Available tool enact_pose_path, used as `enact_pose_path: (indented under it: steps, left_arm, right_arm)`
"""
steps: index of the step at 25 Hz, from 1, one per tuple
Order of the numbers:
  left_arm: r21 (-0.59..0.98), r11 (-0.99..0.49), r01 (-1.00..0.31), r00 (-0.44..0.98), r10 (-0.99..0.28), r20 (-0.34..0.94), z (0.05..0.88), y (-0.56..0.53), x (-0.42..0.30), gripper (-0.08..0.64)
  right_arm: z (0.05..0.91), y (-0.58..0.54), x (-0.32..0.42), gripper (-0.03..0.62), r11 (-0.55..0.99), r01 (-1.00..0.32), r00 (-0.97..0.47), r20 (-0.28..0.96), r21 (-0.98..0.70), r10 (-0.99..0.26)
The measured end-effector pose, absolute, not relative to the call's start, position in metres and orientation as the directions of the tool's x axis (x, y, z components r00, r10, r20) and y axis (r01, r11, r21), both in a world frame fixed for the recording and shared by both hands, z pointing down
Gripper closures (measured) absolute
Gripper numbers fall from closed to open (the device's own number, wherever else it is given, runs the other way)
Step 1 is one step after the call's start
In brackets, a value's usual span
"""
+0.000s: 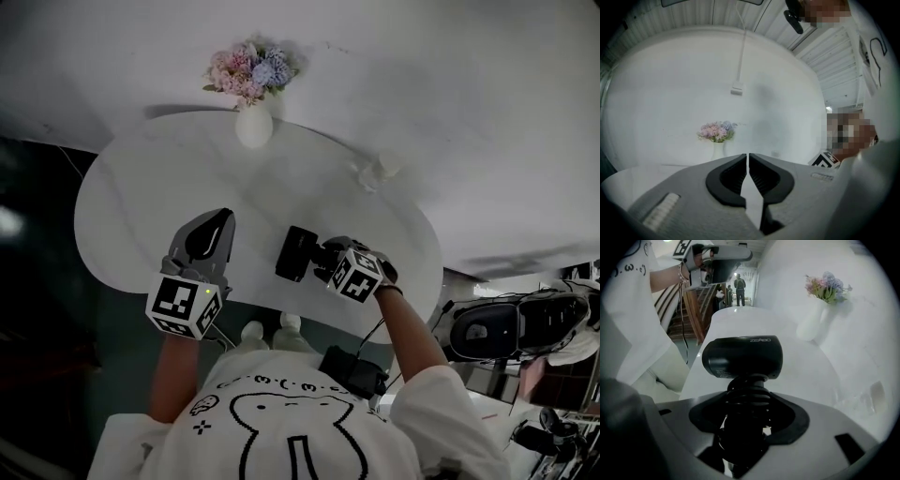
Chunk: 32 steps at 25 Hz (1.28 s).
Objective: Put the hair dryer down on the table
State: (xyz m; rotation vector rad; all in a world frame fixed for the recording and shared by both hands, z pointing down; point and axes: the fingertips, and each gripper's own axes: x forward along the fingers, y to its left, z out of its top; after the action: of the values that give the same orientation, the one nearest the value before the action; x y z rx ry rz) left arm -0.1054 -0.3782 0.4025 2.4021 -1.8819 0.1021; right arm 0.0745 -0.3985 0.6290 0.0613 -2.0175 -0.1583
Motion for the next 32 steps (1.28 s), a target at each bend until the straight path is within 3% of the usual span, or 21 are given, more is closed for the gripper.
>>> enact_pose_path:
  steps: [13,21,32]
  left_arm:
    - [0.017,-0.195,-0.981,0.196,-0.974,0.111,0.403,-0.383,-0.111,0.531]
    - [0.02,-0.2,-0.98,0.201,-0.972,0.122,0.409,-0.383,-0.106,0.531]
    - [0.012,-0.231,-0.973,0.231,-0.966,0.116,0.406,-0.379,-0.089,0.531]
  right_arm:
    - [0.654,-0.4,0.066,0.344,0.999,0.04,-0.443,0.896,0.0,0.018]
    - [0.66,-0.4,0.068,0.344,0.996,0.09,-0.429,0.903,0.021,0.02]
    - [0.653,-0.404,0.073,0.327,0.997,0.005,-0.414,0.907,0.079,-0.07]
